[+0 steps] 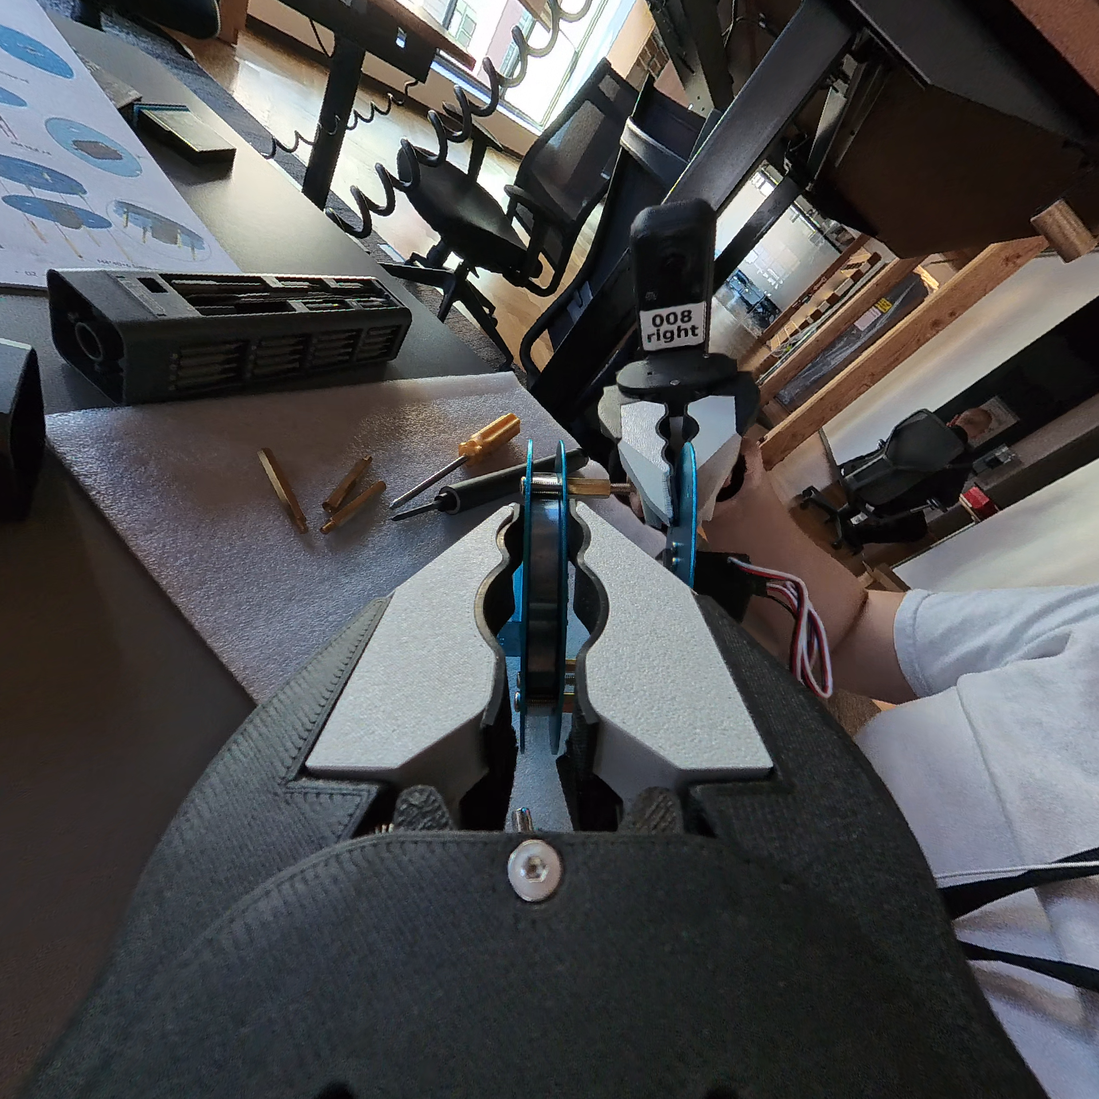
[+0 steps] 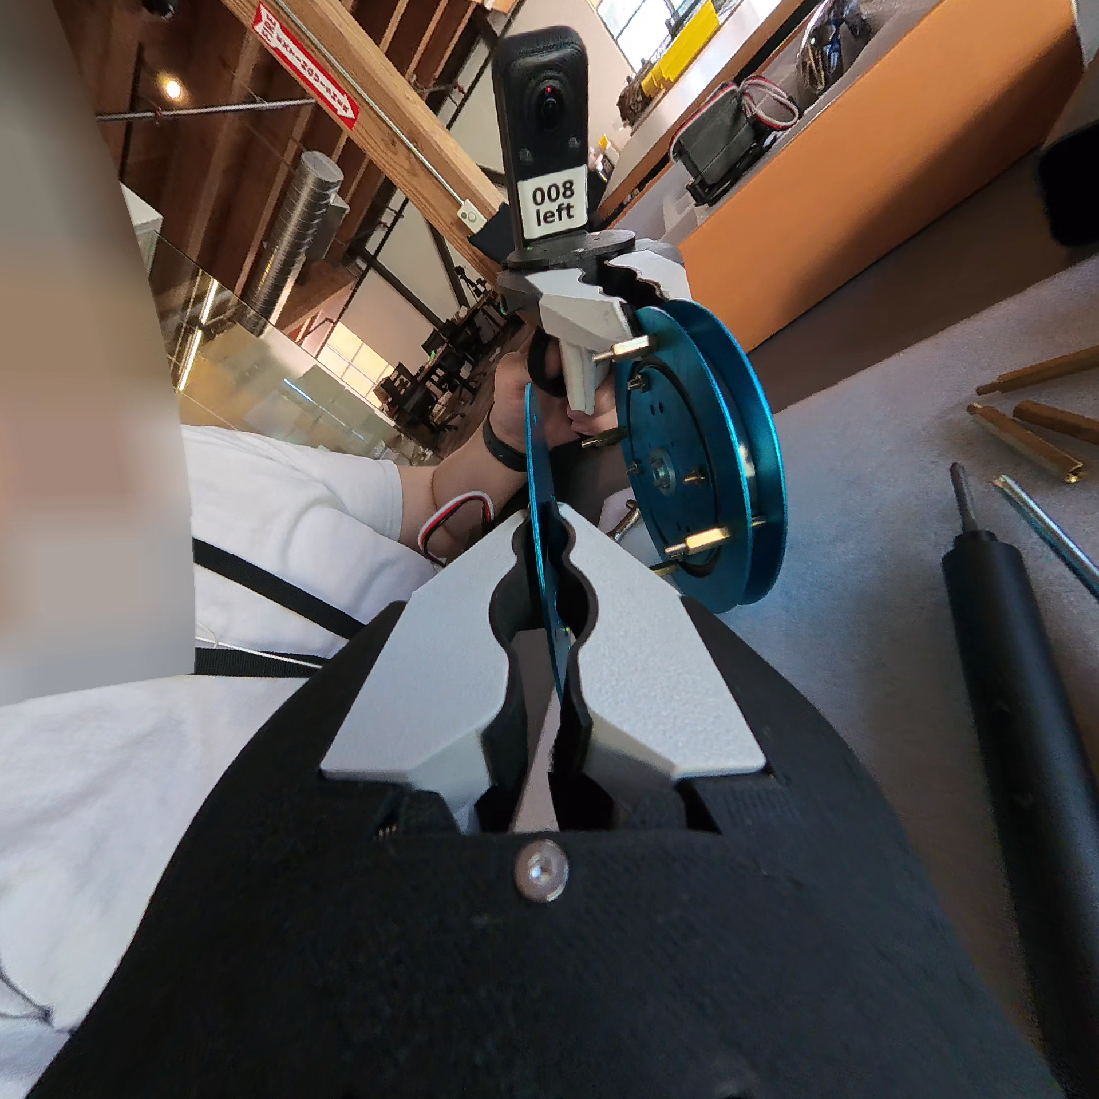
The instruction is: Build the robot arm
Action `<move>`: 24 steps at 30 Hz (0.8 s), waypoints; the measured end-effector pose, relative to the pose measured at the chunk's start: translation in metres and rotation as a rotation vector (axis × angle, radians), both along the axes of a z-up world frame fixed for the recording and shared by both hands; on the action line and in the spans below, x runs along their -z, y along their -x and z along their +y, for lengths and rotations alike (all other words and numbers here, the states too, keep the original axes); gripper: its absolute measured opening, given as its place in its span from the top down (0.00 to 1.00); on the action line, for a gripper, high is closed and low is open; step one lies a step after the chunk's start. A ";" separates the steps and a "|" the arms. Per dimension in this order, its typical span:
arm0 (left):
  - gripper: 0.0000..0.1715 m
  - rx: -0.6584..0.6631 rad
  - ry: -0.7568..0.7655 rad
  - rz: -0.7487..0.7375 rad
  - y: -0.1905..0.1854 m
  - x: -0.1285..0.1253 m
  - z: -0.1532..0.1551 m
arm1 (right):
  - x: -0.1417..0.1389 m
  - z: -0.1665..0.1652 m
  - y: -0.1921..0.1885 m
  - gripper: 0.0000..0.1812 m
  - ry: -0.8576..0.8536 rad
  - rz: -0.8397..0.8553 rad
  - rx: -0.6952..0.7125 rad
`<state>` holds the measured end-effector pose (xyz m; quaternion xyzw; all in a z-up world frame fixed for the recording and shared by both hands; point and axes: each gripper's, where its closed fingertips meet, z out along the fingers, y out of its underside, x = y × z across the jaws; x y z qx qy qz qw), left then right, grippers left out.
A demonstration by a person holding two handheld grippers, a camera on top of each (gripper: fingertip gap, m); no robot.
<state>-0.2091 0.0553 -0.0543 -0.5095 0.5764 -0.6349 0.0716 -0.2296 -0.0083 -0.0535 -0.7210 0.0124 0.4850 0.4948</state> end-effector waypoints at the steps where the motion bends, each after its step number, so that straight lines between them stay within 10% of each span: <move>1: 0.93 0.002 0.000 -0.001 0.000 0.000 0.000 | 0.001 0.000 0.002 1.00 -0.003 0.007 0.002; 24: 0.93 0.023 -0.008 -0.015 0.003 -0.003 -0.006 | 0.007 0.018 0.007 1.00 -0.041 0.160 0.017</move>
